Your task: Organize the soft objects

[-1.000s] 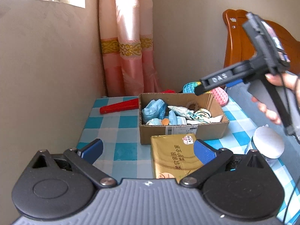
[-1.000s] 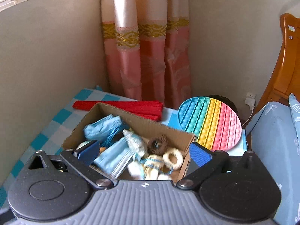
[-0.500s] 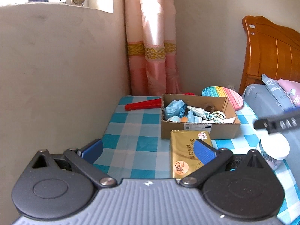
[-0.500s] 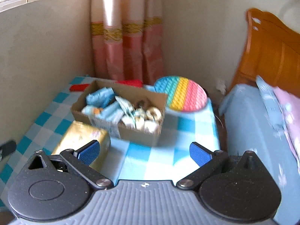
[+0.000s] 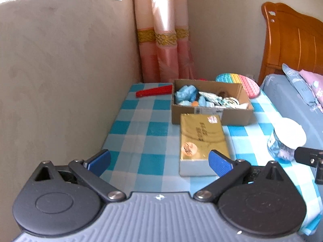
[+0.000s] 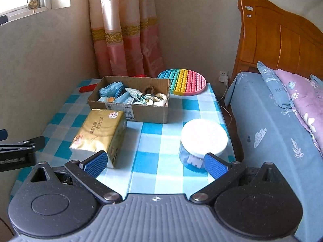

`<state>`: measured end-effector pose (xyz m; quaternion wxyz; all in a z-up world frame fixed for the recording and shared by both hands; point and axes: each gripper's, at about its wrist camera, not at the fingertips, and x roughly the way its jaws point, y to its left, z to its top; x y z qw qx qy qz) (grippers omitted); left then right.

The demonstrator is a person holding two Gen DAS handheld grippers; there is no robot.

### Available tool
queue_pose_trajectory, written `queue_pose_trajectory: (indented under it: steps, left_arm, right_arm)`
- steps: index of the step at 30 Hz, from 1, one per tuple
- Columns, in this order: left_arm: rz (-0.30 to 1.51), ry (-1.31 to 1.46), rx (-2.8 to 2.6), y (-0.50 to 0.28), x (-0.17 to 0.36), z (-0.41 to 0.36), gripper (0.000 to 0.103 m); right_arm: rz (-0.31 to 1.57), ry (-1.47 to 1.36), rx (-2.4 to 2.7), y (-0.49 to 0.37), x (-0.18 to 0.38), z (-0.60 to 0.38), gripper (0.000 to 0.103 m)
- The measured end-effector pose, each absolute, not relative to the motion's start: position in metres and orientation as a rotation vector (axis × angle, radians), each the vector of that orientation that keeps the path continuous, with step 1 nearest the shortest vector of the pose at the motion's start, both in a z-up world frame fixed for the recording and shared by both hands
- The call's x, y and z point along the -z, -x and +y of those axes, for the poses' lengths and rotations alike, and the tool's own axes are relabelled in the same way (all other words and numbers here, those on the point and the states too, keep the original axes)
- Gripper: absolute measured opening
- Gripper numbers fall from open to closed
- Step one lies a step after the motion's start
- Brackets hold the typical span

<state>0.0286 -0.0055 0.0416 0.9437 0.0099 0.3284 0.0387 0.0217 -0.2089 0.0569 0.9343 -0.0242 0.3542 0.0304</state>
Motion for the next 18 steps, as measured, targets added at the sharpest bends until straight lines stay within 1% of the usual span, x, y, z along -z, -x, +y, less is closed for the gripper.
queue_pose_trajectory:
  steps: [18]
  left_arm:
    - [0.718, -0.040, -0.041, -0.018, -0.032, -0.019, 0.102]
  right_arm:
    - [0.736, 0.076, -0.071, -0.009, -0.047, -0.198, 0.103]
